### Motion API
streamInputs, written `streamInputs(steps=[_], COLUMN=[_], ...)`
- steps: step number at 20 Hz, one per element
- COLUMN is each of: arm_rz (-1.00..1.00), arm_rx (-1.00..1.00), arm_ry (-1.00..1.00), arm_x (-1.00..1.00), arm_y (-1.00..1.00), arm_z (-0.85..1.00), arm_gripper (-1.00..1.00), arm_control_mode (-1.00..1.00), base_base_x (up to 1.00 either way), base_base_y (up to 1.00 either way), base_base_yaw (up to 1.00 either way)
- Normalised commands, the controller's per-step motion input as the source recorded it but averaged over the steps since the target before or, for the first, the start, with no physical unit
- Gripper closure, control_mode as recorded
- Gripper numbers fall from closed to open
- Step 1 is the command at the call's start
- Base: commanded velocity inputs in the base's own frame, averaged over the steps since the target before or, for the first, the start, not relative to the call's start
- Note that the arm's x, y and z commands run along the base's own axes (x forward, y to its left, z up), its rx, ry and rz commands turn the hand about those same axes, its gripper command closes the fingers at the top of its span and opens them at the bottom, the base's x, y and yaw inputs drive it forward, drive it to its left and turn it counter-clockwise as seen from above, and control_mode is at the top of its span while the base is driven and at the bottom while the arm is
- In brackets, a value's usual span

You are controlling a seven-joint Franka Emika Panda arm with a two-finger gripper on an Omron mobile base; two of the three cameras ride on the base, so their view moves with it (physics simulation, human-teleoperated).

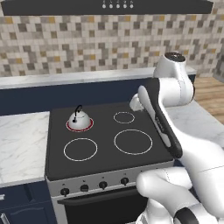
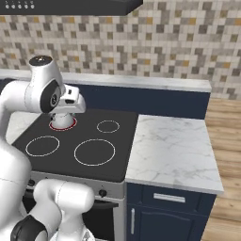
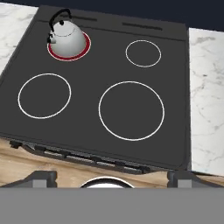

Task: The kettle is done boiling. Turn off the stove, then wait for 300 timesteps before moving the kettle to the dining table.

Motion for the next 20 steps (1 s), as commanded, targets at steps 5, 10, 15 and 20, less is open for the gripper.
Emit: streamInputs(steps=[5, 10, 15, 20], arm_rz=[0.14, 0.14, 0.15, 0.14], arm_rx=[-0.15, -0.14, -0.17, -0.18], arm_ry=[0.00, -0.01, 0.00, 0.00], arm_x=[-0.25, -0.28, -0.24, -0.20], arm_y=[0.50, 0.38, 0.35, 0.42], arm_z=[0.00, 0.00, 0.00, 0.00], arm_gripper=[-1.00, -1.00, -1.00, -1.00], arm_control_mode=[-1.00, -1.00, -1.00, -1.00], base_base_x=[0.00, 0.00, 0.00, 0.00], base_base_y=[0.00, 0.00, 0.00, 0.00], base_base_yaw=[0.00, 0.00, 0.00, 0.00])
